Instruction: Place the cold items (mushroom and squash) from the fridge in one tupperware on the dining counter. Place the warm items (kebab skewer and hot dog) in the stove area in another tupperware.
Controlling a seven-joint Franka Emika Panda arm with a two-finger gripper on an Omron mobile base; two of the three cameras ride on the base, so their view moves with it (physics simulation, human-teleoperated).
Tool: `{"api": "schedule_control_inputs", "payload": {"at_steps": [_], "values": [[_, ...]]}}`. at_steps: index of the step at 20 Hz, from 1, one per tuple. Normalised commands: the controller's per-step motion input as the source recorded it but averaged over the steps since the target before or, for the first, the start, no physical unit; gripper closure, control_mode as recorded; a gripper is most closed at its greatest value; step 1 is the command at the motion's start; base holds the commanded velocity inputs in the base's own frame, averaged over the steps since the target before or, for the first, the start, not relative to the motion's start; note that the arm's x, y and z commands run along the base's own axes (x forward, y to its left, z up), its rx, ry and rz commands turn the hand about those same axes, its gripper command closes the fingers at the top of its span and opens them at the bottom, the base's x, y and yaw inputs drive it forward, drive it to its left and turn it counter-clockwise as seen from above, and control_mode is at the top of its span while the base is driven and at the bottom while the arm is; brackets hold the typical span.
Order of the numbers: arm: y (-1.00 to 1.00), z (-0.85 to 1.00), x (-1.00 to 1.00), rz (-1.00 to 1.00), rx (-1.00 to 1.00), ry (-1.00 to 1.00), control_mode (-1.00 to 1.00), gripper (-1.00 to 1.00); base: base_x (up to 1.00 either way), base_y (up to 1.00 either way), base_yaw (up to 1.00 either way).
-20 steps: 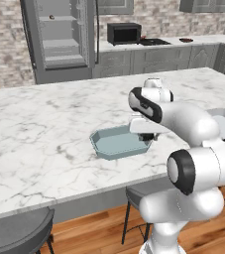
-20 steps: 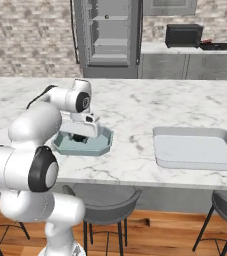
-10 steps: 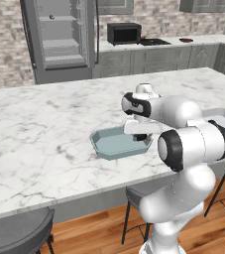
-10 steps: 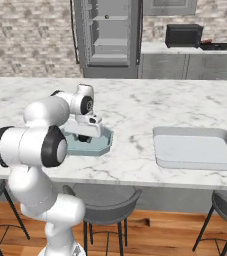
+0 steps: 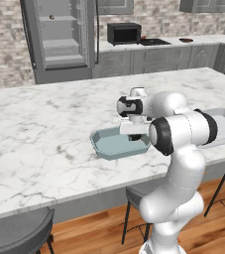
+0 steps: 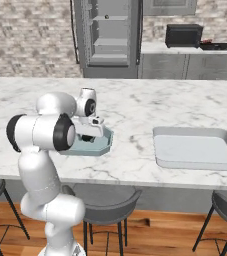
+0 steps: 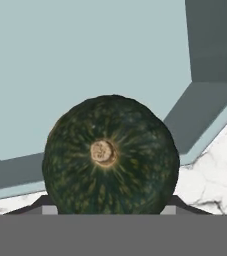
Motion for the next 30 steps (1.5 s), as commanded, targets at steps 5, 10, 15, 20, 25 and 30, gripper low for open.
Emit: {"api": "schedule_control_inputs", "payload": {"at_steps": [5,10,15,20,25,30], "values": [[0.00,-0.30,0.37,0.00,0.00,-0.04,-1.00,1.00,0.00,0.00,0.00],[0.00,-0.32,0.26,0.00,0.00,-0.04,-1.00,1.00,0.00,0.00,0.00],[0.00,-0.35,0.11,0.00,0.00,-0.03,-1.00,1.00,0.00,0.00,0.00],[0.00,-0.32,0.18,0.00,0.00,-0.01,-1.00,1.00,0.00,0.00,0.00],[0.00,-0.32,0.16,0.00,0.00,0.00,-1.00,-1.00,0.00,0.00,0.00],[0.00,-0.10,-0.02,0.00,0.00,-0.04,-1.00,-1.00,0.00,0.00,0.00]]}}
